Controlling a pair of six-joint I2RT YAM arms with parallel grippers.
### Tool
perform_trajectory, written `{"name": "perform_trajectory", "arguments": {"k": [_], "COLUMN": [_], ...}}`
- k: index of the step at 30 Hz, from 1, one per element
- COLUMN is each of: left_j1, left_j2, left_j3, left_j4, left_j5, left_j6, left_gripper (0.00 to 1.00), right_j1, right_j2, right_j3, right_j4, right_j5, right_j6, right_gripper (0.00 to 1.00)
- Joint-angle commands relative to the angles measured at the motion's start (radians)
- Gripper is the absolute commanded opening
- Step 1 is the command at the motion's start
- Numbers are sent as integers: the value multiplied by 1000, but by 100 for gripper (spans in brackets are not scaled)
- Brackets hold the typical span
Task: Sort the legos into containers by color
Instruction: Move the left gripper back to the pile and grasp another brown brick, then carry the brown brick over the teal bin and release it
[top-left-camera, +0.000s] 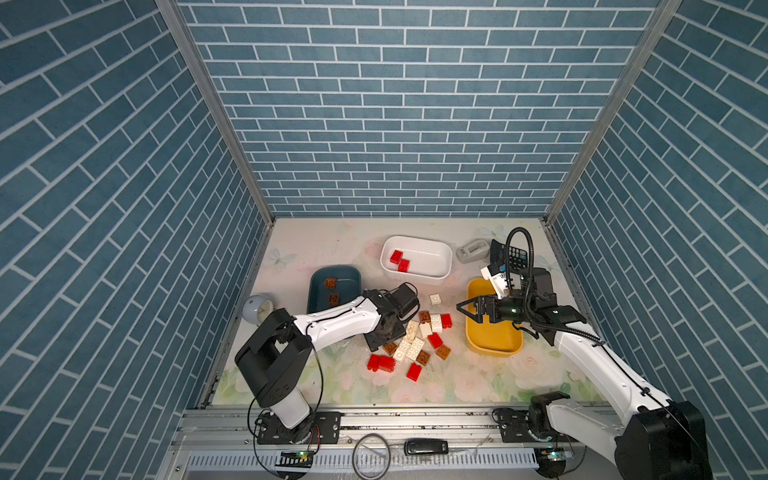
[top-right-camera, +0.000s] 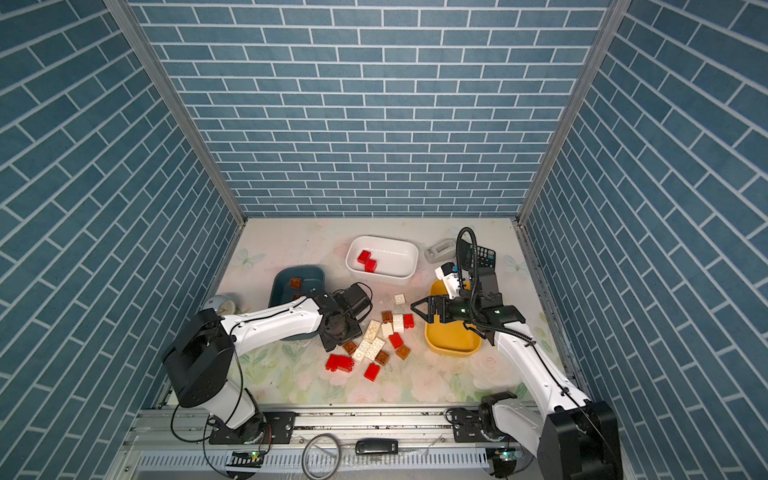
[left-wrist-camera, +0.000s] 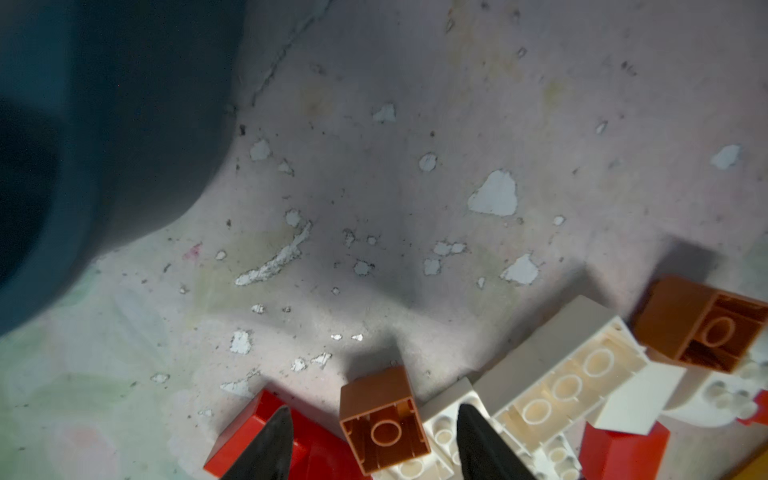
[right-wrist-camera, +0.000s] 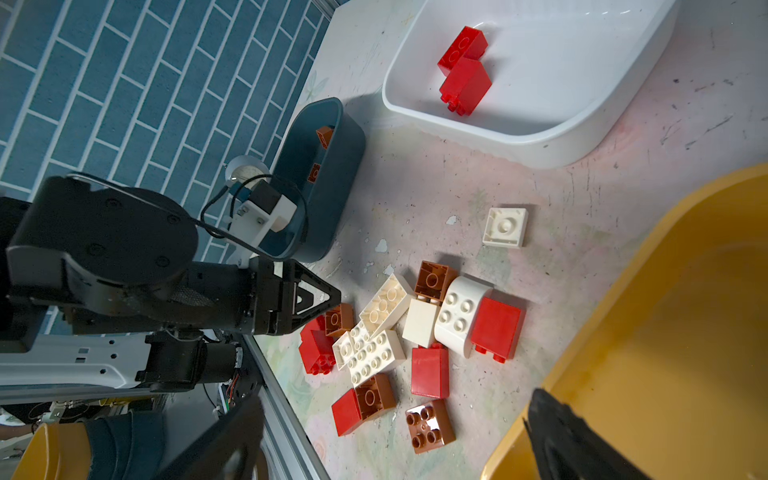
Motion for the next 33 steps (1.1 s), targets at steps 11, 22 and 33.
{"name": "perform_trajectory", "arguments": {"k": [11, 22, 33], "left_j1": [-26, -5, 334], "left_j2": [88, 33, -70], "left_j3": [-12, 38, 263], "left_j4": [56, -33, -289], "left_j5": [24, -4, -70], "left_j6": [-87, 14, 654], "left_gripper": [45, 25, 25], "right_j1": [-4, -13, -14], "right_j2": [-9, -8, 29], "right_j3": [1, 7, 27], "right_j4": [-47, -52, 10], "right_j5": [8, 2, -31], "right_j6": [-64, -70, -34], "right_gripper": [99, 99, 99]}}
